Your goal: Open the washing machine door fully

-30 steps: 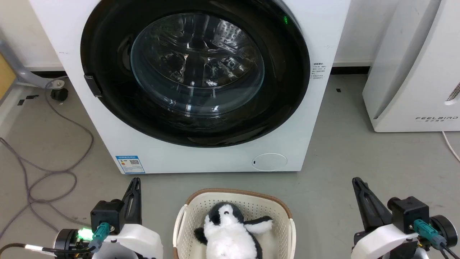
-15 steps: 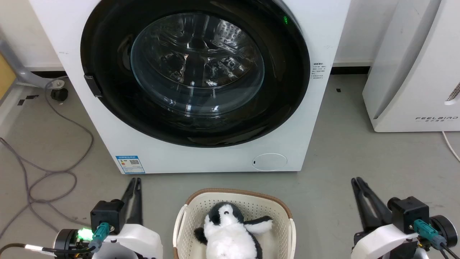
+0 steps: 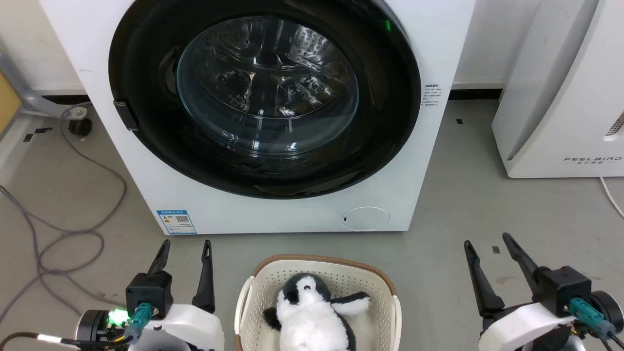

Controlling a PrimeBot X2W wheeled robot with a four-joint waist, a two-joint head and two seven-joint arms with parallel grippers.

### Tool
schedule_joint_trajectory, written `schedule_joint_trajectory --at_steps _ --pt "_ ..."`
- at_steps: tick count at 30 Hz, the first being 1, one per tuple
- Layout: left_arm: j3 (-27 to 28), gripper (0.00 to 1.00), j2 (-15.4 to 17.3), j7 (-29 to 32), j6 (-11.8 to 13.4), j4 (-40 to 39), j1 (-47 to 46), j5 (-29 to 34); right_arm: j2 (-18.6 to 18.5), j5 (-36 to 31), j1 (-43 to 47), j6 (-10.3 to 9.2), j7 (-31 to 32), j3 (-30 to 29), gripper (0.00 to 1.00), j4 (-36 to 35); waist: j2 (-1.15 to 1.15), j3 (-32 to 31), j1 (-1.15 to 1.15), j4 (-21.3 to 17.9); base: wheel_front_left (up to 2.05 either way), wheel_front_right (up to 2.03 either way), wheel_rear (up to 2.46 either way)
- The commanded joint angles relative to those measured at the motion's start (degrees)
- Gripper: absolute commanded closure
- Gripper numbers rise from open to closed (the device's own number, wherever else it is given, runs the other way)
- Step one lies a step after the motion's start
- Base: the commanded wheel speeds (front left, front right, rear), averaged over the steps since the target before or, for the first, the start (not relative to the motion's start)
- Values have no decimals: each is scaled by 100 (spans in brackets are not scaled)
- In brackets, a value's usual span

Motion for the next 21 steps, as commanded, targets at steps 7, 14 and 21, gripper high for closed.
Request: schedule_joint_trajectory --at_steps 7,14,21 --pt "-48 0 0 -124 108 -16 -35 -40 0 265 -8 1 -138 -20 0 -103 0 12 0 8 0 0 0" --pt "-86 0 0 -207 173 -27 -44 -55 0 550 -7 1 -221 -8 0 -138 0 21 0 14 0 0 0" --pt "-124 0 0 -291 240 -36 -56 -70 0 923 -8 1 -305 -15 100 -152 0 31 0 23 0 0 0"
